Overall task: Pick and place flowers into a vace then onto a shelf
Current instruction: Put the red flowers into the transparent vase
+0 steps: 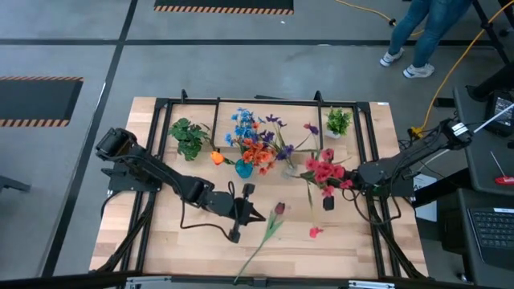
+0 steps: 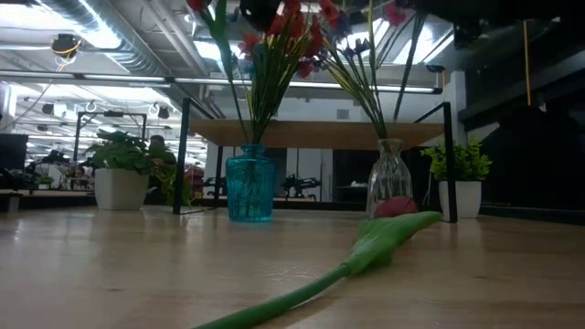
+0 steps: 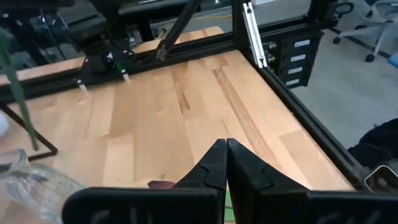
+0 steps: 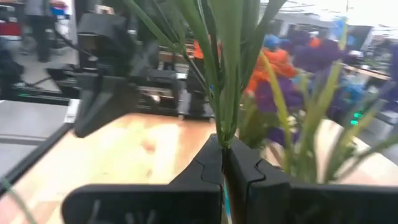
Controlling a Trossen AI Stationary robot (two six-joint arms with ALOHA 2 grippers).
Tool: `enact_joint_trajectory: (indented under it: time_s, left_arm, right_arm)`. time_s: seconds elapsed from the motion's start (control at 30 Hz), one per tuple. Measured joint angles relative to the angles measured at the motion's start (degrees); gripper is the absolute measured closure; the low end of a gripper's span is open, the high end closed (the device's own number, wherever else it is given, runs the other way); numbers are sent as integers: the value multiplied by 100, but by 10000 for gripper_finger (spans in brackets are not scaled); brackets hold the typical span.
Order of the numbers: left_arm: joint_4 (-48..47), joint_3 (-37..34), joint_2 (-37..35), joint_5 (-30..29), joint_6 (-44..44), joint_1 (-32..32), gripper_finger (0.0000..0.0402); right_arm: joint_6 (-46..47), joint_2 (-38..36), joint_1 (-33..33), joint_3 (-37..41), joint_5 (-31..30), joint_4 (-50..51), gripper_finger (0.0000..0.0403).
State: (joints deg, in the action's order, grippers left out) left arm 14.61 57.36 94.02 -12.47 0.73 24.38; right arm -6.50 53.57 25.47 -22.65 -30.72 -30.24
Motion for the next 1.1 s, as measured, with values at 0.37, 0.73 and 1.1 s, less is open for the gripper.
enact_joint_trajectory:
  time_s: [0.37,0.73,1.1]
  left_arm:
    - [9,0,0,4,-168,-4,398]
    - [-20,0,0,7,-155,-4,398]
    - [-27,0,0,-7,-149,-4,399]
  right_arm:
    - [55,-10,-522,33,-83,132,403]
    - [365,-8,-767,33,-70,366,403]
    - [723,273,-776,33,-77,408,403]
